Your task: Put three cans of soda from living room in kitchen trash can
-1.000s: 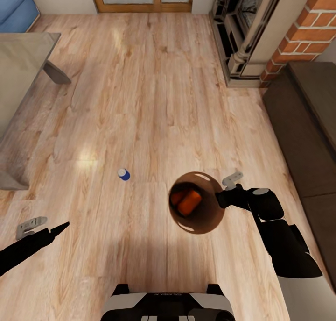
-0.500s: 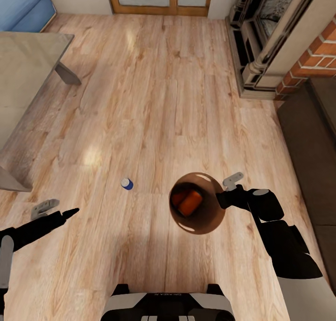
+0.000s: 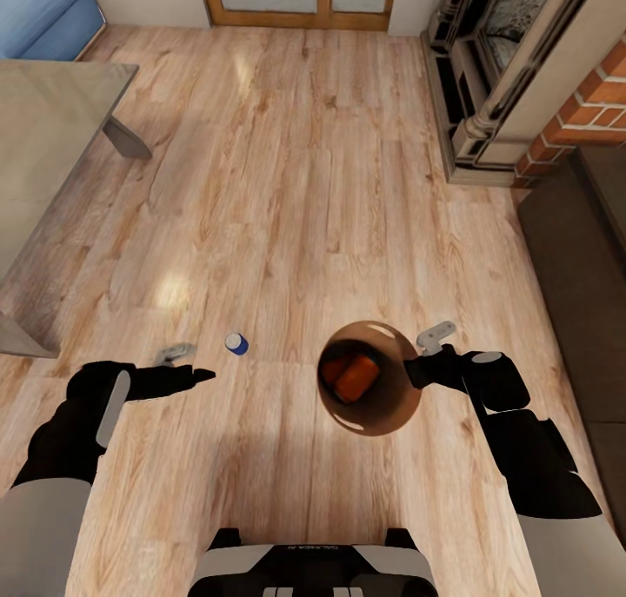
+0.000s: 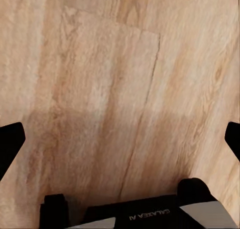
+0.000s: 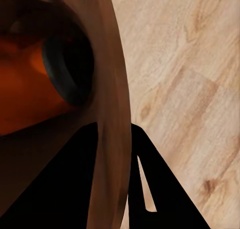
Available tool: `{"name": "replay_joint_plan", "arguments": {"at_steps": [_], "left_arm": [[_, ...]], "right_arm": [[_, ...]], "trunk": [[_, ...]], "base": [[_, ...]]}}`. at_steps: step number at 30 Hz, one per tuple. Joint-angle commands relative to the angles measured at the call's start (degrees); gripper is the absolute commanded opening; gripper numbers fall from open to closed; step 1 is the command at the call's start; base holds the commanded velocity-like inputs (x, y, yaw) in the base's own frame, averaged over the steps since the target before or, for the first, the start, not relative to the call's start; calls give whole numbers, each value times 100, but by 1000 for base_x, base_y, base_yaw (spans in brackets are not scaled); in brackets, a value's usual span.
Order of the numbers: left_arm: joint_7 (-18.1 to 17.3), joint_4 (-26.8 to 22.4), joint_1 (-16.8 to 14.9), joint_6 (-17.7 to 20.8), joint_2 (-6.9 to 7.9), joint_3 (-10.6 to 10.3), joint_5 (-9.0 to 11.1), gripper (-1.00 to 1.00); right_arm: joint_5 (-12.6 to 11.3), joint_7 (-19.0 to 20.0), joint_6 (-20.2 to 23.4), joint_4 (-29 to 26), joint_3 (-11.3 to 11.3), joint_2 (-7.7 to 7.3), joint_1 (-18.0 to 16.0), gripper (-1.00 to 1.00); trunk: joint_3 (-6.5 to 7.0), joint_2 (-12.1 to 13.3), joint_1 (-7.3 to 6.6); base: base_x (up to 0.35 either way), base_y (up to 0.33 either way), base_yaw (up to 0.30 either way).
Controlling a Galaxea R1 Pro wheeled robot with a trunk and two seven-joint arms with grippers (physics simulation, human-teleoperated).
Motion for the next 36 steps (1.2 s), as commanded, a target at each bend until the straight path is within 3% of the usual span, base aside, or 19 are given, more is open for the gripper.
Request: {"name": "replay_joint_plan", "arguments": {"at_steps": [1, 4, 13, 18, 24, 29, 36], "left_arm": [[2, 20, -30, 0, 0, -46, -8, 100], [6, 89, -182, 0, 0, -178, -11, 100], [7, 92, -225, 0, -9, -211, -12, 100], [12, 99, -224, 0, -21, -250, -12, 100], [109, 114, -223, 0, -45, -481, -19, 100], [245, 160, -223, 0, -51, -537, -15, 100], [271, 218, -223, 0, -48, -549, -12, 100]], "right_arm": [[-97, 19, 22, -1, 3, 1, -2, -100], [-96, 18, 23, -1, 5, -5, -2, -100], [-89, 10, 23, 3, 6, -8, -2, -100], [122, 16, 16, 4, 3, -2, -2, -100], [261, 1, 47, 59, -43, 2, -11, -100], [487, -3, 363, 201, -114, 12, -68, -100], [558, -3, 363, 756, -239, 0, -419, -100]], "trunk": [[0, 0, 0], [0, 0, 0], [0, 0, 0], [0, 0, 0], [0, 0, 0], [0, 0, 0], [0, 0, 0]], "base": [[141, 0, 0], [268, 0, 0], [316, 0, 0], [325, 0, 0], [326, 0, 0], [326, 0, 0], [326, 0, 0]]}}
